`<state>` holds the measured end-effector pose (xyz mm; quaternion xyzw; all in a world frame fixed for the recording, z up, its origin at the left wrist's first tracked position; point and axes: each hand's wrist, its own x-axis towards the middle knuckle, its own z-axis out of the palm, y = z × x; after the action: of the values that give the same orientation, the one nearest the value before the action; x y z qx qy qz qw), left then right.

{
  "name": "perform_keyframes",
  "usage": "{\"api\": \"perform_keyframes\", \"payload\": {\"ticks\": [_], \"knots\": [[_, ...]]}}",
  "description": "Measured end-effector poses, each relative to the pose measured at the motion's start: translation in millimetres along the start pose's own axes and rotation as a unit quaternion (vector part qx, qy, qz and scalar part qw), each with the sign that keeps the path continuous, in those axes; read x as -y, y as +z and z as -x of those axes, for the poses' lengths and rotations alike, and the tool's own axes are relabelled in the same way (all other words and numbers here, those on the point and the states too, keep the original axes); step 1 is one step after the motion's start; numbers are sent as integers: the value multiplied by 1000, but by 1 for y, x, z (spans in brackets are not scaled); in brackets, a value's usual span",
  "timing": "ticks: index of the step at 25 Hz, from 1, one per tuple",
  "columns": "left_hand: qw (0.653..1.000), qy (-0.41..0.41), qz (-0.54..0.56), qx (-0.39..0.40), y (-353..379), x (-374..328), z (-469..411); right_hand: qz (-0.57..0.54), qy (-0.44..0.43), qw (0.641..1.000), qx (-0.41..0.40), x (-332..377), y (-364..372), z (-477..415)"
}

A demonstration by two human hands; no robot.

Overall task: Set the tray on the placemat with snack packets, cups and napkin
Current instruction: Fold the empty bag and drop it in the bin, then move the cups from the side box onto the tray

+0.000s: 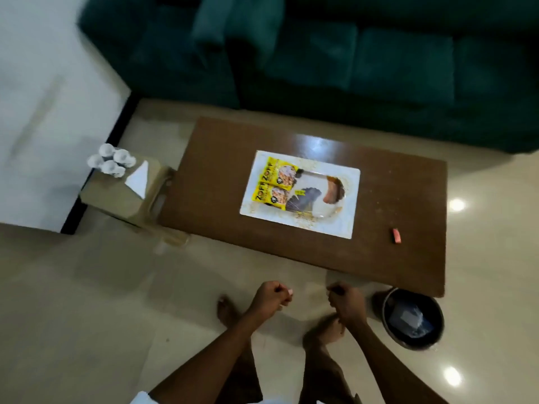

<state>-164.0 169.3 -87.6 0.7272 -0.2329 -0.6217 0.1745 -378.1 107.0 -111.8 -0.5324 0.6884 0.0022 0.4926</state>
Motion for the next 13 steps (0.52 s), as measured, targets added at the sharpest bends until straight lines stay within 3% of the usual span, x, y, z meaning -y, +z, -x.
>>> {"api": "perform_keyframes", "payload": {"ticks": [3,7,13], "knots": [[999,5,30,-24,-91,26,24,2,-32,999,1,66,42,11],[997,19,31,-75,-205,63,66,9,-15,1000,22,132,97,28],[976,-24,159,-148,-326,100,91,57,-12,995,80,230,163,32]]}}
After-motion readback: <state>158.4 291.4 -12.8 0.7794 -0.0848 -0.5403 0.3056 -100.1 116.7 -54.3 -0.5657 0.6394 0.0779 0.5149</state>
